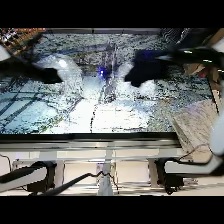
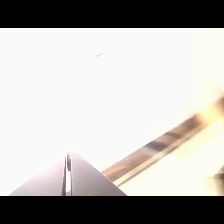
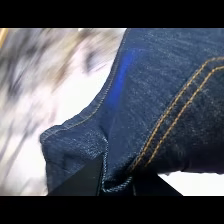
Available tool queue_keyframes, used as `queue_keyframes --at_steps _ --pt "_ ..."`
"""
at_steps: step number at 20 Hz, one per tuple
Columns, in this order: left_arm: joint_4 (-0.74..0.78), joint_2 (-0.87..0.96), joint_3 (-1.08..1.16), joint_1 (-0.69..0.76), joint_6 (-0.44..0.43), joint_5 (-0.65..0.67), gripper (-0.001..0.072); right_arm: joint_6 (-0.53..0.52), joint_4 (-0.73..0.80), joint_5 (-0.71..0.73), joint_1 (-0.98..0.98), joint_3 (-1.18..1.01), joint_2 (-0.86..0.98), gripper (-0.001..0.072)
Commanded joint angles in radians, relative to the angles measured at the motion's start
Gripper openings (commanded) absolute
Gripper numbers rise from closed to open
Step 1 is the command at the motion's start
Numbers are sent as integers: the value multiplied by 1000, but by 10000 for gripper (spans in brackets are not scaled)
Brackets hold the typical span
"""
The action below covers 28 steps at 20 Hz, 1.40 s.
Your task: Fold the clothes and pants, and hang the long-sleeved shirts on hangers.
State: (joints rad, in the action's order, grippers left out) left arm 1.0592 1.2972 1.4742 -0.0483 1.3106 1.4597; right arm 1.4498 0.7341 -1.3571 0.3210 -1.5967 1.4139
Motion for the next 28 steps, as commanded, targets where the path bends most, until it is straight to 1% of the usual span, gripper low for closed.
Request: queue_keyframes --at_steps 1,4,5,6,7,8,9,10,12,13,14,15,16,18,19,20,21,23,24,25,26,27,28 --pt "172 -169 -37 -116 29 82 28 35 161 -75 372 218 -304 31" --pt "171 -231 -60 -185 29 81 28 -36 185 -89 767 447 -452 31" --pt "171 -237 -60 -197 29 79 28 -81 187 -80 882 536 -491 33" --pt "171 -239 -60 -199 29 76 28 -87 186 -39 964 626 -525 33" --pt "171 -238 -60 -199 29 67 28 -141 194 -14 1017 724 -552 33" --pt "167 -237 -60 -198 29 51 28 -171 249 18 1044 809 -571 33" --pt "164 -236 -60 -199 29 31 28 -167 336 64 1057 893 -585 33" --pt "164 -236 -60 -199 29 14 28 -141 427 114 1064 959 -584 33" --pt "164 -236 -60 -199 29 -5 28 -23 599 203 1064 1033 -580 34" --pt "164 -236 -60 -199 29 -6 28 40 683 216 1064 1040 -579 41" --pt "164 -236 -60 -199 29 -5 28 46 738 207 1064 1030 -576 212" --pt "164 -236 -60 -199 29 -5 28 39 777 193 1064 1007 -575 606" --pt "164 -236 -60 -199 29 -5 27 37 809 154 1064 963 -575 697" --pt "173 -236 -60 -199 26 -5 26 31 813 41 1061 810 -568 699" --pt "177 -236 -60 -199 8 -5 26 30 802 -6 1048 711 -560 699" --pt "183 -236 -60 -199 2 -5 26 30 755 -19 1025 611 -550 697" --pt "191 -235 -60 -199 -6 -10 26 31 645 -3 987 519 -536 695" --pt "216 -234 -60 -199 -44 -36 27 28 338 102 865 439 -503 693" --pt "264 -234 -60 -199 -55 -68 26 15 209 166 765 446 -483 691" --pt "350 -234 -60 -199 -54 -127 23 -6 156 201 647 463 -459 665" --pt "429 -234 -60 -199 -54 -182 23 -11 164 222 504 486 -430 540" --pt "494 -234 -60 -199 -54 -231 23 -26 203 245 368 508 -400 402" --pt "521 -234 -60 -199 -54 -248 23 -40 269 290 225 530 -367 216"
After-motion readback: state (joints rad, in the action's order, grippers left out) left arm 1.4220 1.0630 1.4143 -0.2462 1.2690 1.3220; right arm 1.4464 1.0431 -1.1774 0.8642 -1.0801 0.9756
